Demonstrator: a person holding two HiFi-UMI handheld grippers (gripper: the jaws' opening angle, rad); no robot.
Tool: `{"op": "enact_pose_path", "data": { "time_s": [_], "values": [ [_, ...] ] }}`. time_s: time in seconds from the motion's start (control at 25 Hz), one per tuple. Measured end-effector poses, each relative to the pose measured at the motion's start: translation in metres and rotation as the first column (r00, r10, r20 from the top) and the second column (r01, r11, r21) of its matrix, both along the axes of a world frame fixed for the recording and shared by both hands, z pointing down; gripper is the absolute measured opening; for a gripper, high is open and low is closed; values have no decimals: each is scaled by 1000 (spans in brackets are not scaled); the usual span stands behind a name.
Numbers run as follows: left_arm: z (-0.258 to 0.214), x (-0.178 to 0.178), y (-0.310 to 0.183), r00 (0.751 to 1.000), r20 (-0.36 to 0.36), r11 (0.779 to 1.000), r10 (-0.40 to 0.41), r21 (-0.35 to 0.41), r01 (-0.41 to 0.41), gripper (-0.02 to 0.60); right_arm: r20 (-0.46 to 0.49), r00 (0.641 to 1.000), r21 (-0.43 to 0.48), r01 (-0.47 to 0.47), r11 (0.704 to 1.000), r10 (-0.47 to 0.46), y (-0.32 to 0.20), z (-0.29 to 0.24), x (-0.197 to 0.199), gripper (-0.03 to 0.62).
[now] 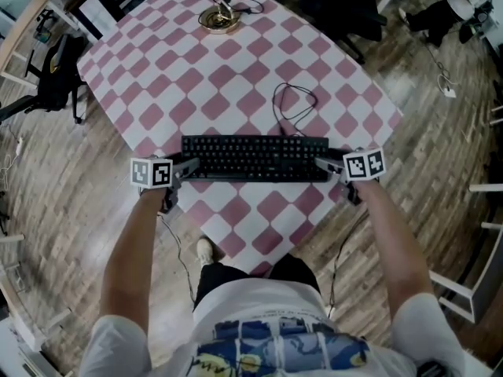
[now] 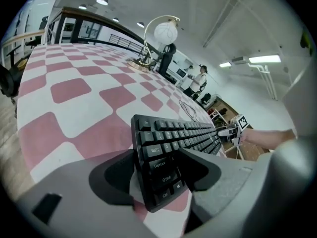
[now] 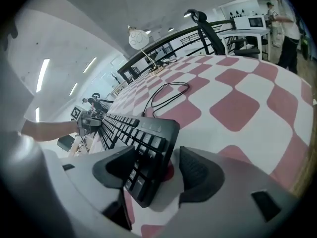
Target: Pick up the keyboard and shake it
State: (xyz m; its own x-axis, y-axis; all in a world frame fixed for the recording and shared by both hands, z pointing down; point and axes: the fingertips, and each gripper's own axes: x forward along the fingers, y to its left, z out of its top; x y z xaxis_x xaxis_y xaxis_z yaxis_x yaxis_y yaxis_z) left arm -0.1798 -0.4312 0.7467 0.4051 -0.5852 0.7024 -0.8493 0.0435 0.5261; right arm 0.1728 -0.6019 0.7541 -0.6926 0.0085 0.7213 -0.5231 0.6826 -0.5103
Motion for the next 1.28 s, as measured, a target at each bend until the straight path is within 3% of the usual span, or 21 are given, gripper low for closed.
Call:
{"op": "enact_pose_path", "data": {
  "time_s": [0.08,0.32,0.6,0.8,0.96,1.28],
  "values": [
    [2,0,0,1000,27,1000,4,-15,-4,264,-6,1000,-4,0,1000,0,3,0,-2,235],
    [0,-1,1,998,51,1000,-25,0,25,252,-21,999,39,-35,999,36,7,-2,0,233],
    [-16,0,-2,996,88,1000,6,29,-9,250,-46,998,141,-31,990,38,13,-20,5,227],
    [-30,2,-8,992,115,997,42,64,-50,250,-32,996,233,-73,970,83,17,-42,11,213],
    [-46,-3,-14,992,120,993,26,115,-39,224,-11,993,266,-111,957,119,27,-54,16,193],
    [-86,-1,-21,980,182,973,77,203,-114,224,10,981,405,-182,896,194,41,-99,27,190]
  ]
}}
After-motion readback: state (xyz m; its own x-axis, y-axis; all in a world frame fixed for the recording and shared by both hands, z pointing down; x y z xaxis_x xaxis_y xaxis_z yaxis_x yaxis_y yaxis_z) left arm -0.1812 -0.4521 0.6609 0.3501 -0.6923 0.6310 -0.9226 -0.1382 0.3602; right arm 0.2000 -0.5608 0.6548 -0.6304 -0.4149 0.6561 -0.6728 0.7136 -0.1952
